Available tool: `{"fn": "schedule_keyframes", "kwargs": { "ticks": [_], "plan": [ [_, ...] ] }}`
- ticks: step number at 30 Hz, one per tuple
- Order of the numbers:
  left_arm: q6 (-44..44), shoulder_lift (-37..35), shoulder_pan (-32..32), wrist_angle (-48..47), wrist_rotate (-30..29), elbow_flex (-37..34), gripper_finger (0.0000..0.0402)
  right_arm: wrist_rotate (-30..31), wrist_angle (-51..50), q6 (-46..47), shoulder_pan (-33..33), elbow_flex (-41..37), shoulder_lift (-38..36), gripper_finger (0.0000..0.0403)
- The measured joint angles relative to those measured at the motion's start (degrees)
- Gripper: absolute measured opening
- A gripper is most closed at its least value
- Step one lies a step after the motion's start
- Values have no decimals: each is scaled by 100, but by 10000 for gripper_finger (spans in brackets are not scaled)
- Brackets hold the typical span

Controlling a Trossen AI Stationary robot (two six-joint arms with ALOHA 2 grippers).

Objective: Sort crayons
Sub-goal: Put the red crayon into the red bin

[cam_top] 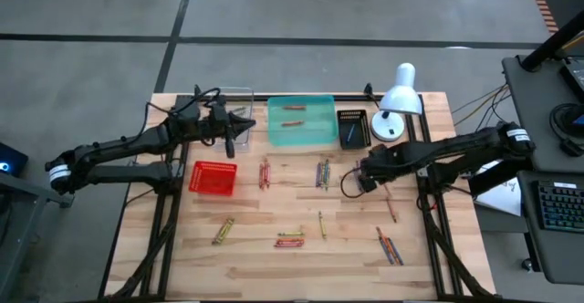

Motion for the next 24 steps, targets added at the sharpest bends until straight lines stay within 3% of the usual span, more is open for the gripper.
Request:
{"fn": "schedule_keyframes", "kwargs": {
  "ticks": [5,10,19,24],
  "plan": [
    [-122,552,-8,726,1265,0,0,428,1968,-1250,0,218,-390,13],
    [-510,1157,-15,1530,1918,0,6,472,4301,-2874,-37,205,-367,13],
    [-901,1907,-139,2326,2189,0,63,350,6867,-5066,-135,200,349,13],
    [-1091,2306,-280,2980,2189,0,87,-350,8160,-5609,-387,216,848,13]
  ]
}}
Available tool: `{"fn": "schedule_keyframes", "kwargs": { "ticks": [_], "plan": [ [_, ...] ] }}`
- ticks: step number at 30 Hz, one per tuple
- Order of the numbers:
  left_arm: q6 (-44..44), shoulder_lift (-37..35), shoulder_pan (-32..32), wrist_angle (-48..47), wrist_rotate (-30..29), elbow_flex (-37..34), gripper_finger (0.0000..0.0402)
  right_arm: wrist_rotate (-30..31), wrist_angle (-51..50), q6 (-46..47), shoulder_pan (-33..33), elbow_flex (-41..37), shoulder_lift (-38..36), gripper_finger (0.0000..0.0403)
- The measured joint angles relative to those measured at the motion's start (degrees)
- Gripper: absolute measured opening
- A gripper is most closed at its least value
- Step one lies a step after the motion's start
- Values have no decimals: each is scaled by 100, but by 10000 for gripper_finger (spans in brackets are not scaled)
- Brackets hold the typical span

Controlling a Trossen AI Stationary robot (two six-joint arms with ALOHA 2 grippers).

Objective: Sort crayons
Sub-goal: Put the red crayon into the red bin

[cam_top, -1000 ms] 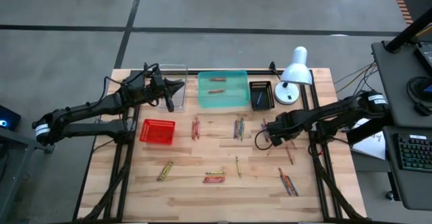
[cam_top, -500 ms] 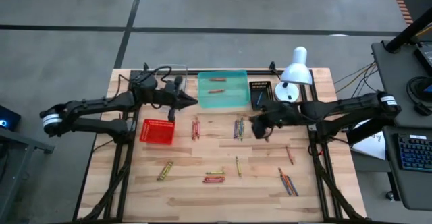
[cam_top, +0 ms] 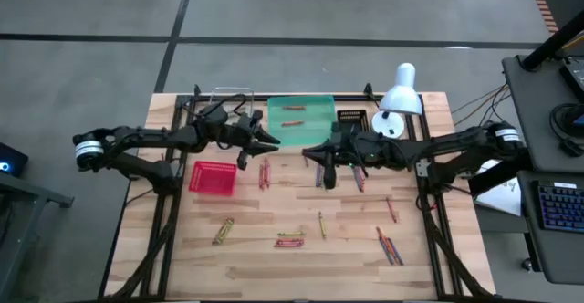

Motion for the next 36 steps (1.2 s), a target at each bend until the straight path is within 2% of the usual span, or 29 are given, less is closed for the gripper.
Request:
{"fn": "schedule_keyframes", "kwargs": {
  "ticks": [4,7,14,22,26,31,36],
  "plan": [
    [-181,264,-96,526,23,0,96,-384,619,-218,-186,144,333,13],
    [-223,435,-170,793,212,0,99,-555,665,-312,-289,361,583,13],
    [-312,745,-264,1290,232,-2,99,-911,685,-489,-417,883,1038,13],
    [-301,909,-309,1391,237,-2,96,-958,672,-642,-475,1191,1258,13],
    [-287,911,-314,1389,232,-2,75,-955,680,-744,-477,1190,1267,13],
    [-286,897,-314,1389,228,-2,14,-950,680,-685,-476,1176,1267,13],
    [-392,866,-312,1379,219,-2,9,-945,602,-412,-476,1171,1200,13]
  ]
}}
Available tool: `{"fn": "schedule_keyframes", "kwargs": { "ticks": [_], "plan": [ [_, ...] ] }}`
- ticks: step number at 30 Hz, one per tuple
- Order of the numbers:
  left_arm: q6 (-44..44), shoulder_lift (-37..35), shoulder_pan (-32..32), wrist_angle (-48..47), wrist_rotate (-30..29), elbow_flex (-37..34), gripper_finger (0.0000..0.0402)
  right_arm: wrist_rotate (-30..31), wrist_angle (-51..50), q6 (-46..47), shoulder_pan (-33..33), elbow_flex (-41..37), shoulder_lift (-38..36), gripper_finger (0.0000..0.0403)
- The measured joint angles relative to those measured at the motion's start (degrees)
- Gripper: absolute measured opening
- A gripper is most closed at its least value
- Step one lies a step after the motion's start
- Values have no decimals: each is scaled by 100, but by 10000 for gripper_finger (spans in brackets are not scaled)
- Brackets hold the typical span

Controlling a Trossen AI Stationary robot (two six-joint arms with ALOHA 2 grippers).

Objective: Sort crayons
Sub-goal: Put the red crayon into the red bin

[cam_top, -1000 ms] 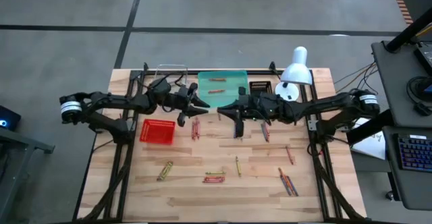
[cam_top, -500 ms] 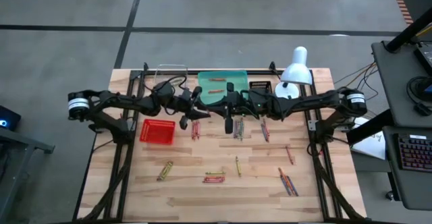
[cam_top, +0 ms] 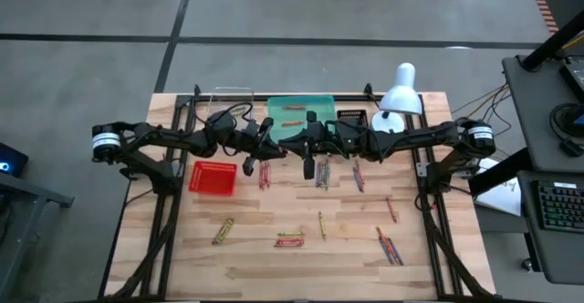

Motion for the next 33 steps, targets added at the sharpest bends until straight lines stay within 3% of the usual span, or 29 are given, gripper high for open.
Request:
{"fn": "schedule_keyframes", "kwargs": {
  "ticks": [12,17,23,29,33],
  "plan": [
    [-373,-599,7,-763,23,2,2,0,-768,-151,0,-4,-603,13],
    [-373,-1188,10,-1770,1,7,2,175,-1501,-152,0,-4,-915,13],
    [-48,-1894,11,-4502,-783,477,2,321,-2244,-156,0,-4,-1017,13],
    [587,-2153,-20,-8732,-2503,1534,1,407,-2669,-164,0,-4,-990,13],
    [608,-2141,-42,-10657,-3341,1876,1,407,-2831,-149,0,-24,-962,13]
  ]
}}
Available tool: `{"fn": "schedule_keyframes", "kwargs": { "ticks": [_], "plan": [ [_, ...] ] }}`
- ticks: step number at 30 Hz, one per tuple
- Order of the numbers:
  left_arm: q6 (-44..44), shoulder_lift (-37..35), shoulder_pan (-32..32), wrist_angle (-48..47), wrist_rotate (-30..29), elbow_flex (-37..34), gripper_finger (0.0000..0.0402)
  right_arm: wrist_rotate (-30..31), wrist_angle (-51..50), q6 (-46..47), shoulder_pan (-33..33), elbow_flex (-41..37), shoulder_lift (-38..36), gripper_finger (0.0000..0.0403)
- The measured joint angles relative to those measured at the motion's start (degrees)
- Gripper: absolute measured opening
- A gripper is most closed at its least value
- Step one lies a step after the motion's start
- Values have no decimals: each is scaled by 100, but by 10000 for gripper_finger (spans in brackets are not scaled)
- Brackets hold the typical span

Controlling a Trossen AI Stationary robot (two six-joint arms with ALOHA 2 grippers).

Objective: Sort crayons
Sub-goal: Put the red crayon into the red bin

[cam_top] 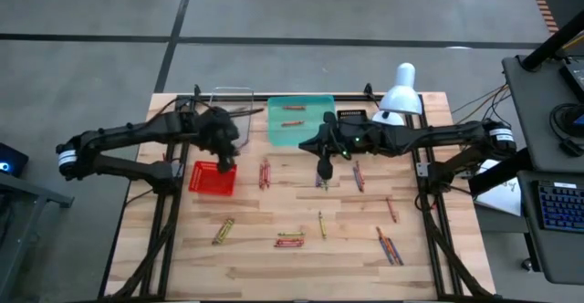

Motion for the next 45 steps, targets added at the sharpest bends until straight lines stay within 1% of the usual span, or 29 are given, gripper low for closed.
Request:
{"fn": "schedule_keyframes", "kwargs": {
  "ticks": [2,4,8,11,13,17,18,21,28,32,34,38,45],
  "plan": [
    [-161,5,0,-562,-199,-4,1,0,-12,-8,0,-24,35,13],
    [-344,5,0,-908,-225,-65,1,2,2,-11,0,-50,52,13],
    [-605,8,-11,-1375,-161,-277,1,2,9,-65,0,-117,52,13],
    [-634,19,-12,-1570,-139,-442,1,2,-3,-70,0,-124,52,13],
    [-632,22,-19,-1580,88,-543,1,2,1,-70,0,-131,52,13],
    [-595,52,-30,-1582,990,-798,4,2,-9,-67,0,-152,52,13],
    [-541,72,-42,-1589,1052,-852,6,2,-9,-67,0,-153,52,13],
    [-373,154,-59,-1580,879,-971,15,2,-9,-65,0,-162,52,13],
    [-48,296,-57,-1507,787,-1039,52,2,-9,-39,0,-166,52,13],
    [6,330,-57,-1506,404,-1007,69,2,-9,-4,0,-166,52,13],
    [-9,333,-57,-1504,258,-973,71,2,-9,22,0,-166,52,13],
    [-16,293,-55,-1345,241,-866,67,2,-16,22,0,-166,52,13],
    [488,110,-55,-568,241,-639,53,2,-208,195,0,-166,52,13]
  ]
}}
